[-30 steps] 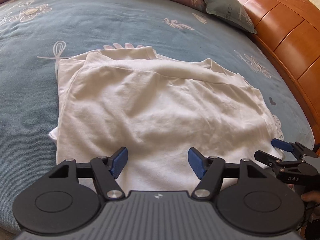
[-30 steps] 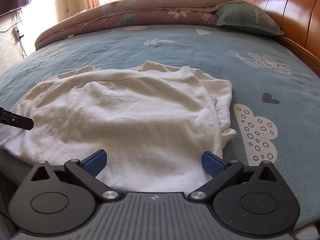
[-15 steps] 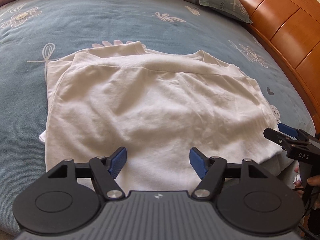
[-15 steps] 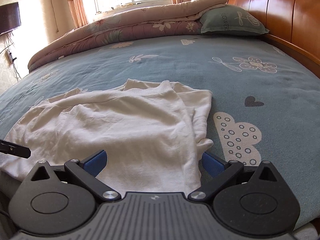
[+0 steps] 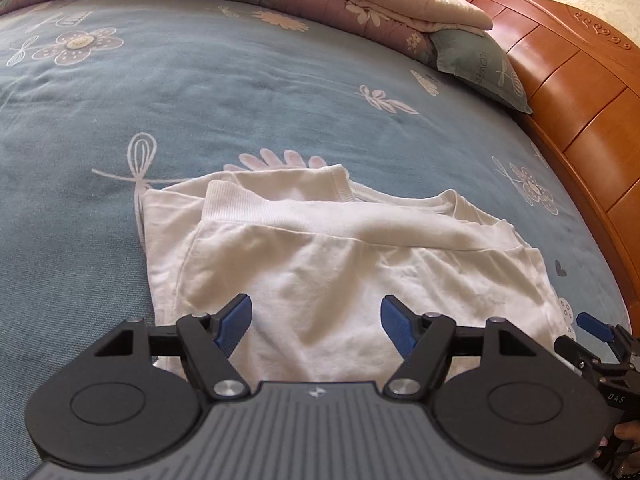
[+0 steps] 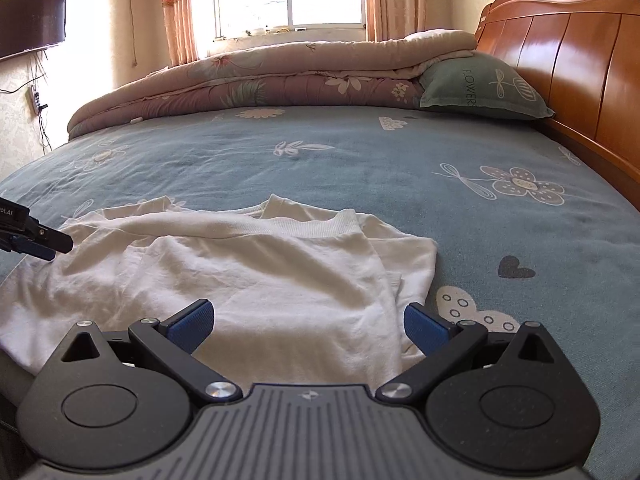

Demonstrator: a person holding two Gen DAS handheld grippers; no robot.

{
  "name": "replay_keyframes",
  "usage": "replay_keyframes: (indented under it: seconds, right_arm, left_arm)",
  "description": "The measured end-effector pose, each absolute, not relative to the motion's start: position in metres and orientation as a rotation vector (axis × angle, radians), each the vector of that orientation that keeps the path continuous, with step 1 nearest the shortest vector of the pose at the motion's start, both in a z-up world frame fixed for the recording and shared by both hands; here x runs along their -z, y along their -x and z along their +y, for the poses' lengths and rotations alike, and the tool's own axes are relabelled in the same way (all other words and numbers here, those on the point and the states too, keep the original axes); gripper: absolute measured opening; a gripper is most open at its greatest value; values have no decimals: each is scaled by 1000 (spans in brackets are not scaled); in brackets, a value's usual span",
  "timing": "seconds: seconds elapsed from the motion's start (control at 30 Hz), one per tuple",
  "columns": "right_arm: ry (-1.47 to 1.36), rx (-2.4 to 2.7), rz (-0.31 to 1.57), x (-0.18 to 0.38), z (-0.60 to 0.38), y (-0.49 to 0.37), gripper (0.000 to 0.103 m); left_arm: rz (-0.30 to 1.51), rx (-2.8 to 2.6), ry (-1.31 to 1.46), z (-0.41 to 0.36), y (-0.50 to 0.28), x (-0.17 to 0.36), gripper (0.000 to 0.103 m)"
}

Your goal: Fold clothes

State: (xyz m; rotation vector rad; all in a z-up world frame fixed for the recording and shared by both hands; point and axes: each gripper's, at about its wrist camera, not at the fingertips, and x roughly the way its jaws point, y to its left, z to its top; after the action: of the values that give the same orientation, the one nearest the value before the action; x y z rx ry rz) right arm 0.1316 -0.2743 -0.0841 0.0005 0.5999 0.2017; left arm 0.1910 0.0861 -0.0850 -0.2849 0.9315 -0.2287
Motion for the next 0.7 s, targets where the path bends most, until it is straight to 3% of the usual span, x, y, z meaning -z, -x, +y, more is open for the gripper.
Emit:
replay_keyframes:
  seconds: [0.3,0.7]
  right_arm:
    - [-254,-283,722,116,-322,-177,103]
    - [-414,-520,743,102,-343,-141,103]
  left_arm:
    - [916,239,288,86,-187,90,75]
    - [917,232,212,75,-186,89,79]
